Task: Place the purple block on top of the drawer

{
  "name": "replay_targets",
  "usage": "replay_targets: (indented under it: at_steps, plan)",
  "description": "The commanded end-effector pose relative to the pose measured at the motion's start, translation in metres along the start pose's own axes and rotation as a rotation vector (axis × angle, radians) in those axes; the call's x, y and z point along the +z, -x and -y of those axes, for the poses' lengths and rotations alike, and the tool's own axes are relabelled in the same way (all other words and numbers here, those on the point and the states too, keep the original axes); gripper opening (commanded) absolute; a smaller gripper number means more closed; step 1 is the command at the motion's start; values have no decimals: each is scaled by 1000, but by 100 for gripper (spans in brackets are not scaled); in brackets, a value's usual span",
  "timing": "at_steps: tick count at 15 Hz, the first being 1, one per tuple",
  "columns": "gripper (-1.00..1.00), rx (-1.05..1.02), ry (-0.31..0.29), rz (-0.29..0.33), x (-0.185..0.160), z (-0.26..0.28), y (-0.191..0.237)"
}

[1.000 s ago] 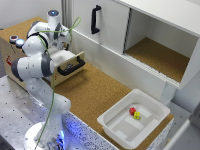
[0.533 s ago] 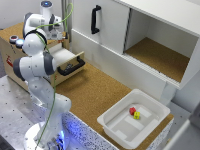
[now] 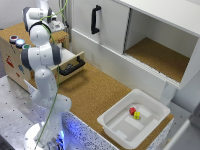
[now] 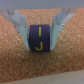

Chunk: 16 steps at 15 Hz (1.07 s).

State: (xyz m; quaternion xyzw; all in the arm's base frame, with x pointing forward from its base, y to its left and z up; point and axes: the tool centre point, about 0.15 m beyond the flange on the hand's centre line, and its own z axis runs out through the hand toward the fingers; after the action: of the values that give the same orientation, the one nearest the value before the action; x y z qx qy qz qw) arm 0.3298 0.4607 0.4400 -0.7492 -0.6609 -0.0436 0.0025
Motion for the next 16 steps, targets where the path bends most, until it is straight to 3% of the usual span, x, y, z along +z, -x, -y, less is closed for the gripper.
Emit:
replay_targets:
  at_steps: [1,8,16]
  plan:
    - [100,-67,-32,124,-5,-4,-21]
    - [100,-15,35,-15,-56,1,-12]
    - [100,360,71,-125,-81,-14,45]
